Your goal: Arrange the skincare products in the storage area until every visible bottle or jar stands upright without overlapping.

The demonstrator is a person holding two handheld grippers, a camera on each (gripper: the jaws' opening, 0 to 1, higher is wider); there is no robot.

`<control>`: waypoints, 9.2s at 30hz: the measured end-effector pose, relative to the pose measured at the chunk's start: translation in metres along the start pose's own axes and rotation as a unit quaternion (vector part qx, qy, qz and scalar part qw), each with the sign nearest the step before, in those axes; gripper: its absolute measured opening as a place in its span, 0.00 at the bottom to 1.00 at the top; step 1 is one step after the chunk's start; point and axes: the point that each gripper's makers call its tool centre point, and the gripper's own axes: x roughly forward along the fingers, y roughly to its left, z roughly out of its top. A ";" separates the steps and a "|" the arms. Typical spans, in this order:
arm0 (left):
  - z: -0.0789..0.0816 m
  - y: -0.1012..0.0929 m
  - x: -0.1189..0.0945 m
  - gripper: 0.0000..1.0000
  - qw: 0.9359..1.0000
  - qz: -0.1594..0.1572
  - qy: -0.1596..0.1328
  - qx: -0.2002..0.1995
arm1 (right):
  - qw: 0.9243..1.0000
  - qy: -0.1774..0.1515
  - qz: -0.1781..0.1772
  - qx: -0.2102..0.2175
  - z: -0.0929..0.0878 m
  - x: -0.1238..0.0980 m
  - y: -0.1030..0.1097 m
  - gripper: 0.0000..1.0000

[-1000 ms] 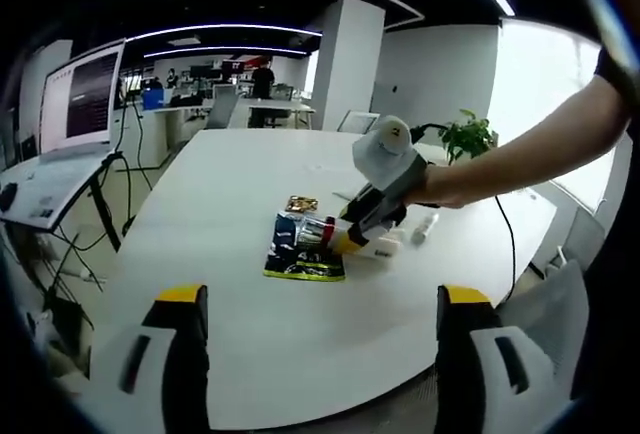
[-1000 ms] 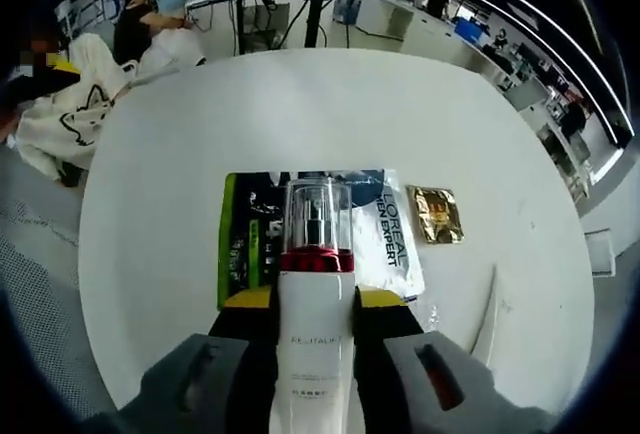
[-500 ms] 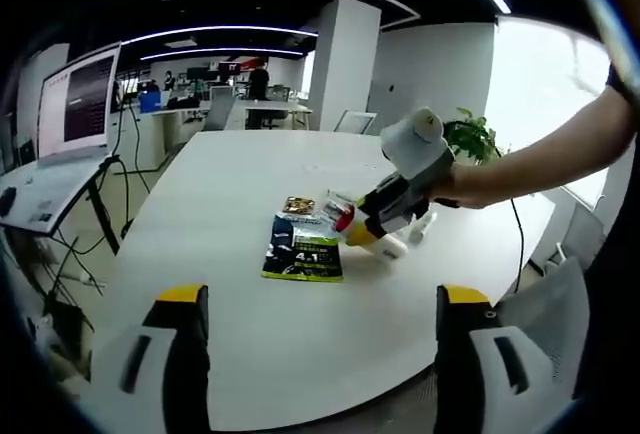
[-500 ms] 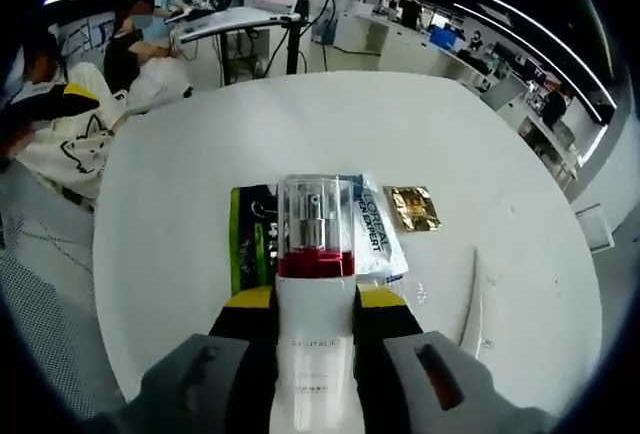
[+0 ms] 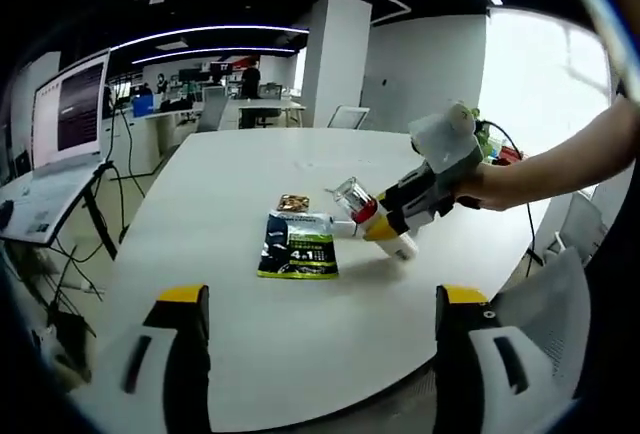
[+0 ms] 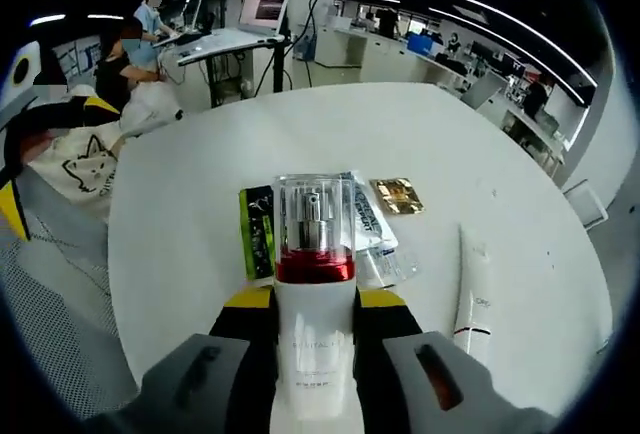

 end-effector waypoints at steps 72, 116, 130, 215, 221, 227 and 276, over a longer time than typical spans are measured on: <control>0.084 -0.180 0.057 0.37 0.969 -0.222 -0.049 -0.097 | 0.974 -0.185 -0.081 0.107 0.015 -0.148 0.060 0.27; 0.112 -0.190 0.045 0.22 0.960 -0.275 -0.043 -0.029 | 0.952 -0.274 0.023 0.136 0.033 -0.178 0.058 0.32; 0.127 -0.217 0.023 0.22 0.927 -0.370 -0.060 0.011 | 0.935 -0.297 0.170 0.089 0.035 -0.202 0.071 0.34; 0.001 -0.249 0.104 0.25 0.878 -0.431 0.045 0.202 | 0.984 -0.157 0.082 -0.027 -0.101 -0.116 0.053 0.33; 0.002 -0.251 0.108 0.25 0.877 -0.434 0.039 0.200 | 0.985 -0.151 0.081 -0.032 -0.103 -0.117 0.049 0.33; 0.003 -0.252 0.112 0.25 0.877 -0.436 0.032 0.202 | 0.986 -0.145 0.081 -0.031 -0.105 -0.117 0.042 0.33; 0.057 -0.279 0.213 0.24 0.865 -0.429 0.018 0.257 | 0.989 -0.146 0.030 -0.008 -0.118 -0.109 -0.075 0.33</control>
